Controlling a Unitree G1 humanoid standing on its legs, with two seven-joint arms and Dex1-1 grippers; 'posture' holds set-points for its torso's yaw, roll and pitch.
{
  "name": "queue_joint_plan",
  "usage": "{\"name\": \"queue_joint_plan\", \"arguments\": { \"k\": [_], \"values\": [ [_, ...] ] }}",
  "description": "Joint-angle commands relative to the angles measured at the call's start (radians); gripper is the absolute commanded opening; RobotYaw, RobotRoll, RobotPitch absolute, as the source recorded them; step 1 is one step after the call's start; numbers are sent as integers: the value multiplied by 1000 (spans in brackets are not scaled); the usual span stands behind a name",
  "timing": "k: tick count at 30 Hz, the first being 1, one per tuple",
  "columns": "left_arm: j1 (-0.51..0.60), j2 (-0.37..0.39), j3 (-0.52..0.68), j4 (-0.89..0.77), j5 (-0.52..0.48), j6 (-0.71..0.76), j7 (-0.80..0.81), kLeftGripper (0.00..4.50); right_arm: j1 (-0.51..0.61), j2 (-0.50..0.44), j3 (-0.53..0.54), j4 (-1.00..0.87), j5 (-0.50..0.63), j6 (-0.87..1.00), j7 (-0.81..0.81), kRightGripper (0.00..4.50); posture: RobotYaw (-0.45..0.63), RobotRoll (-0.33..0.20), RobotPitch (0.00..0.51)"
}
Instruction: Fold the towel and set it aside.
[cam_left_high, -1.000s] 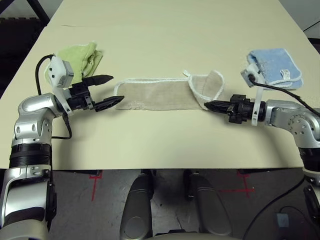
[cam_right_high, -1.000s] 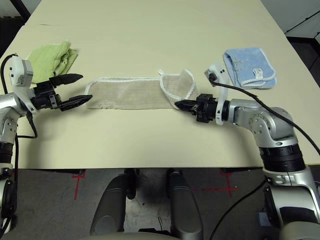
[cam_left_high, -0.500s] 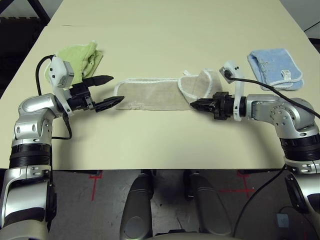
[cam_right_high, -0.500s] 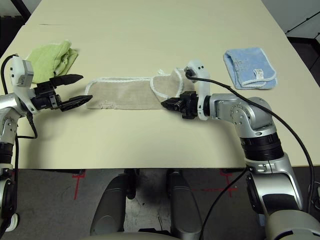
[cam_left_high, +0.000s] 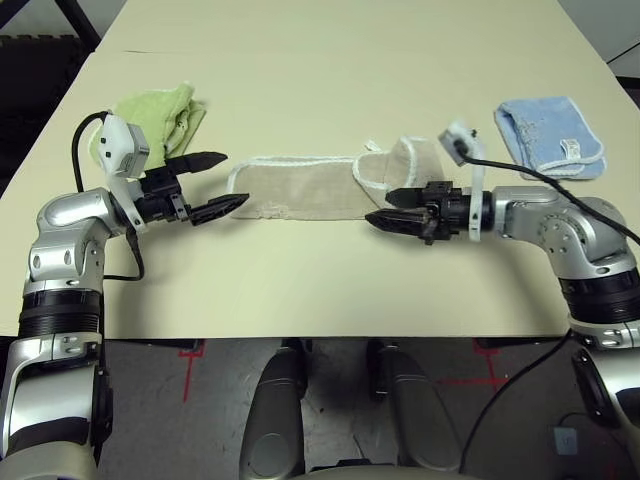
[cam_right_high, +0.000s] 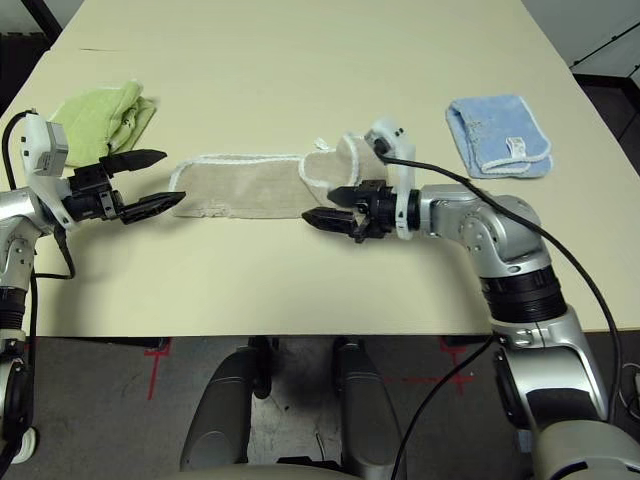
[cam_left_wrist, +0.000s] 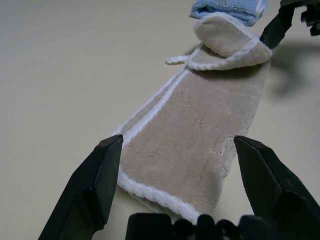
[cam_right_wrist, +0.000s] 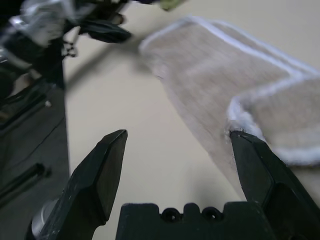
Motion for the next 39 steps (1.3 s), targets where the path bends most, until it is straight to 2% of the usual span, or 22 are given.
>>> {"name": "queue_joint_plan", "arguments": {
  "k": [1,7,11,13,16,18,22,25,27,31,35,39],
  "values": [
    [6,-6,-10,20,5,-17,-13,4500,-20,-24,32,-54,-8,-16,54,4457,-39,0,247],
    [0,-2,-11,41,7,-29,-22,4500,-30,-72,59,-114,-8,-7,116,4457,-39,0,247],
    [-4,-2,-11,53,10,-37,-26,4500,-13,-67,56,-130,-1,-8,120,4457,-39,0,246],
    [-8,-2,-11,67,12,-44,-30,4500,-16,-35,21,-128,10,-24,90,4457,-42,0,246],
    [-11,-7,-13,93,15,-65,-38,4500,-80,55,-98,-70,19,-85,-34,4457,-49,0,247],
    [-15,-11,-14,104,17,-73,-41,4500,-82,54,-146,105,-48,-262,-13,4457,-49,0,247],
    [-20,-20,-16,100,14,-69,-36,4500,-104,35,-138,382,-194,-607,52,4457,-52,0,249],
    [-13,-24,-18,82,11,-61,-31,4500,-135,31,-116,526,-256,-772,131,3844,-50,0,250],
    [-11,-25,-17,71,9,-55,-27,4500,-154,26,-100,634,-299,-889,191,3165,-45,0,250],
    [-3,-23,-10,31,2,-29,-15,4500,-215,37,-95,874,-357,-1082,267,1558,-28,0,252],
    [25,8,15,-53,-26,32,-7,4500,-276,64,-97,1007,-383,-1158,326,40,-12,0,253],
    [40,17,21,-92,-34,65,6,4500,-311,94,-101,1082,-403,-1192,356,40,-8,0,252]
  ]
}}
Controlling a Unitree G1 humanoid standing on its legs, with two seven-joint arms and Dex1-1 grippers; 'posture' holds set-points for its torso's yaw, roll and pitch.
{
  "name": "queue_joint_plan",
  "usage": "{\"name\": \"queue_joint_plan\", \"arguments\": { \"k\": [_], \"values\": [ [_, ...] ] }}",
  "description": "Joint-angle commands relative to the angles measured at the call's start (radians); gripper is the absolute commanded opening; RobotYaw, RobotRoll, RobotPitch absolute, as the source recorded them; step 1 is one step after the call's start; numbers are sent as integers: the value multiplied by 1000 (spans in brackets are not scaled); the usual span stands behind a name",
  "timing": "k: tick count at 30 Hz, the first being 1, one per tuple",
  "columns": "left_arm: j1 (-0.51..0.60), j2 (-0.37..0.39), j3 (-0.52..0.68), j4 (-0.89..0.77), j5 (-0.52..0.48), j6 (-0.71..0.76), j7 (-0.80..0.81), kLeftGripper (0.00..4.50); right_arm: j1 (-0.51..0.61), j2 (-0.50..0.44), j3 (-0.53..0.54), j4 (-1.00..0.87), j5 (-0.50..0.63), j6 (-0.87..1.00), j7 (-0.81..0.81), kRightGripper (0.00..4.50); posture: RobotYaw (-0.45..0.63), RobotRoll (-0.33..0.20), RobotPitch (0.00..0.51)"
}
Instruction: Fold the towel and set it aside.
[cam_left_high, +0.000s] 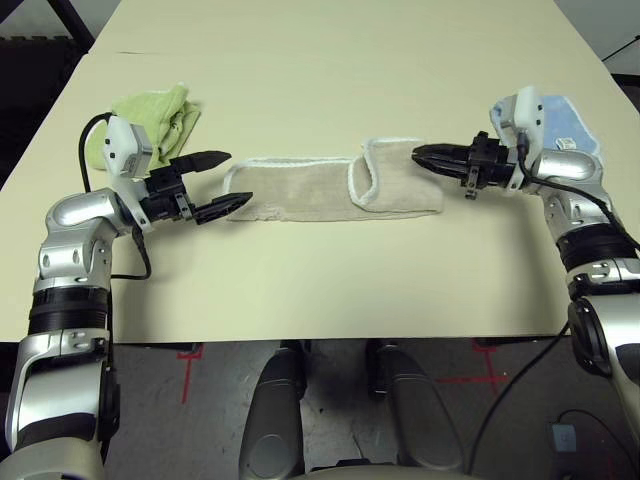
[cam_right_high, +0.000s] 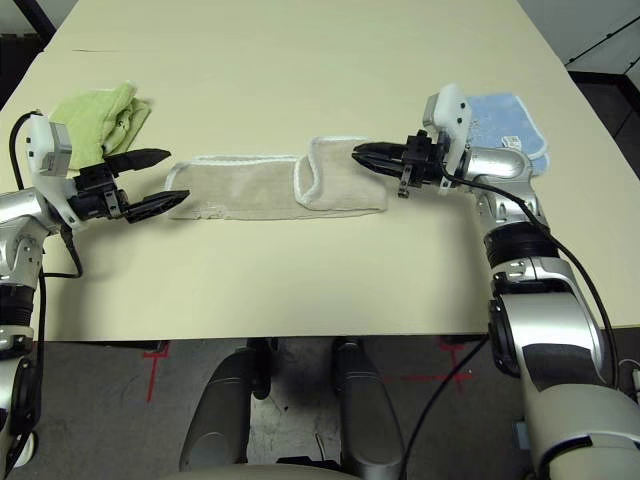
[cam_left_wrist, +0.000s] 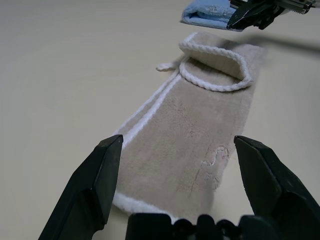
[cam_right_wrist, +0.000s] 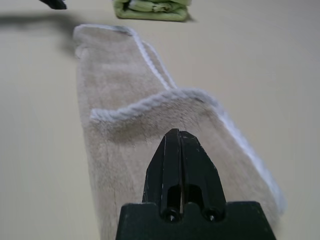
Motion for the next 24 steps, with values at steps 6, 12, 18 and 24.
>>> {"name": "queue_joint_plan", "arguments": {
  "k": [6,12,18,24],
  "values": [
    [18,11,0,-75,-21,63,28,4500,-50,114,4,116,-41,-47,11,40,-1,0,249],
    [19,5,-2,-80,-20,69,31,4500,-42,199,16,171,-85,-49,-15,40,5,0,249],
    [-10,-1,-1,-45,-24,53,13,4500,-14,201,18,227,-133,-36,-76,40,17,0,249],
    [-24,-4,-7,-8,-27,15,-42,4500,-5,172,8,227,-135,-36,-65,40,-1,0,248]
  ]
}}
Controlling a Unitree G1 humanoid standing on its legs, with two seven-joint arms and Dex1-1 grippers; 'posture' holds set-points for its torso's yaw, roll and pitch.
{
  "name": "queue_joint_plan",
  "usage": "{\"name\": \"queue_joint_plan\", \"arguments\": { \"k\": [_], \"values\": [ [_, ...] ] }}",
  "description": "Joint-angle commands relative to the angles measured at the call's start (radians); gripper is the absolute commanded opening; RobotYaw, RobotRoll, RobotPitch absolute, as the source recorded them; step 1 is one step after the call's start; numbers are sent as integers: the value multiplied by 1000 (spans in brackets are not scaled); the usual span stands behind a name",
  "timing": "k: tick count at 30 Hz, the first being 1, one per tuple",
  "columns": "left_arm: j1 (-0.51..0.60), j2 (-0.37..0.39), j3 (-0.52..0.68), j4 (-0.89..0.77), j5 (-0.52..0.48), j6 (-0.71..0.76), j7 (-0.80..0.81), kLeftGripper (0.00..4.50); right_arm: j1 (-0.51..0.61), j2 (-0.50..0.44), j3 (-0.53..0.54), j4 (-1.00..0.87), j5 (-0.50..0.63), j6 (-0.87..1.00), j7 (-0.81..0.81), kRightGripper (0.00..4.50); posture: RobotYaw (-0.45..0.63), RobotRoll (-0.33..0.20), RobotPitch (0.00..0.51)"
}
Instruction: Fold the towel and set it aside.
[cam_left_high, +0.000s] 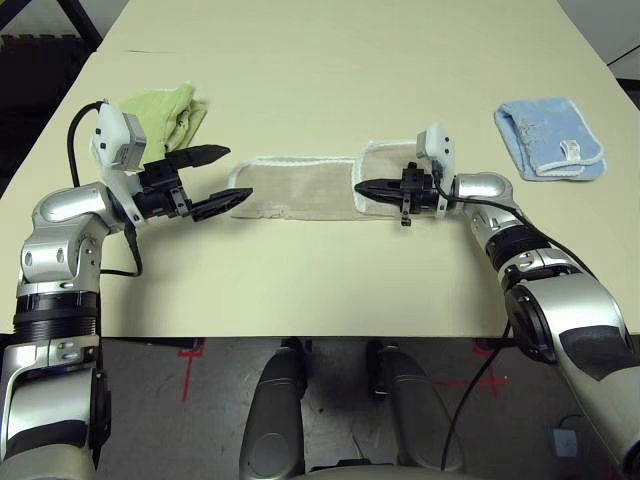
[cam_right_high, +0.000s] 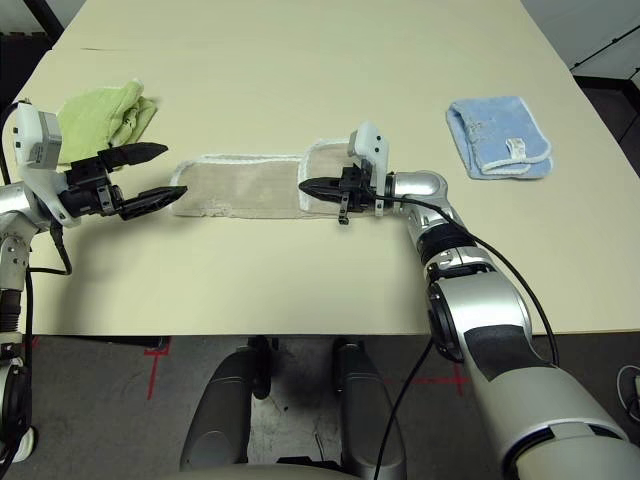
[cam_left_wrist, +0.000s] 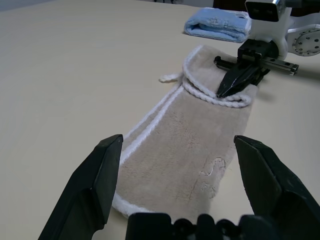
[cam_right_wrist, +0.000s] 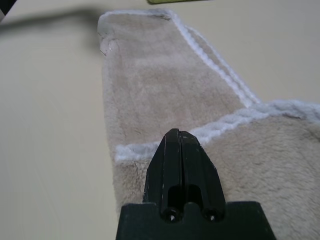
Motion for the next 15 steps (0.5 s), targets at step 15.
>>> {"name": "queue_joint_plan", "arguments": {
  "k": [15],
  "values": [
    [-16,-21,-53,154,50,-185,-87,4500,-81,-12,-166,-15,120,203,-94,40,-29,0,253]
  ]
}}
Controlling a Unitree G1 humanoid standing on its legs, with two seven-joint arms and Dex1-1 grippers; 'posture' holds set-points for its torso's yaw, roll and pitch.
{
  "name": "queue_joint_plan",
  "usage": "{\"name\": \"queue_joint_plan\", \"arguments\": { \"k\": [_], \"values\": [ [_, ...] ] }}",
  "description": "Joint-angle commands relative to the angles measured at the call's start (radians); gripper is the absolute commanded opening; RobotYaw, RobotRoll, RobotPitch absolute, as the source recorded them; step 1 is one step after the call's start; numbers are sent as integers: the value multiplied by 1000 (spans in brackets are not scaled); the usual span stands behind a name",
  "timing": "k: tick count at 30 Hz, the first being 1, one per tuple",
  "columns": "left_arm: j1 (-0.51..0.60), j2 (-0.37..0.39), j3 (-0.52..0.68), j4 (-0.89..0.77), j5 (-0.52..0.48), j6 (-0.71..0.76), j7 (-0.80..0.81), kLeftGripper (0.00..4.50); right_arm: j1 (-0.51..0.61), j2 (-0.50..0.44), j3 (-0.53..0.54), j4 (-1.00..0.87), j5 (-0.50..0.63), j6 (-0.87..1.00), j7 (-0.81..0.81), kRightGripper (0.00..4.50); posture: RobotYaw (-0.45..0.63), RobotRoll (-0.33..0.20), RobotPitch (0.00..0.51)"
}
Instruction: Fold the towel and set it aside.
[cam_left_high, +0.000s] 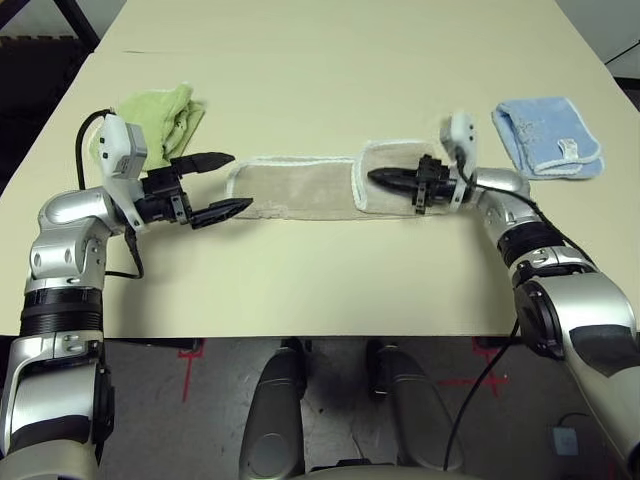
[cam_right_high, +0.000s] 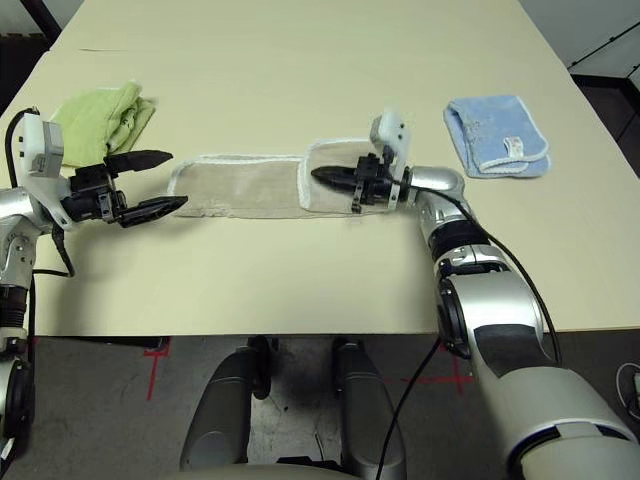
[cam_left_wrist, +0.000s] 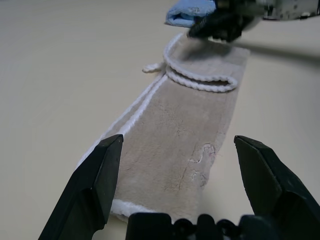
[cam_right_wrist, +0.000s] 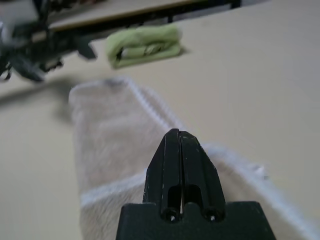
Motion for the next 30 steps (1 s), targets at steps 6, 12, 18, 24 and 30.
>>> {"name": "queue_joint_plan", "arguments": {
  "k": [6,12,18,24,30],
  "values": [
    [-13,-30,-15,18,17,-28,23,4500,3,64,41,68,-92,26,-229,40,-3,0,254],
    [2,-23,-11,-41,-2,10,39,4500,36,57,11,132,-102,51,-350,40,22,0,257],
    [4,-15,-6,-48,-2,22,41,4500,61,77,-18,120,-80,53,-325,40,10,0,257],
    [-1,-16,-7,-70,-6,40,51,4500,27,51,-47,54,-39,-4,-197,40,-9,0,254],
    [-9,-17,-12,-56,1,35,45,4500,67,-44,5,-88,-36,-100,84,40,-30,0,247]
  ]
}}
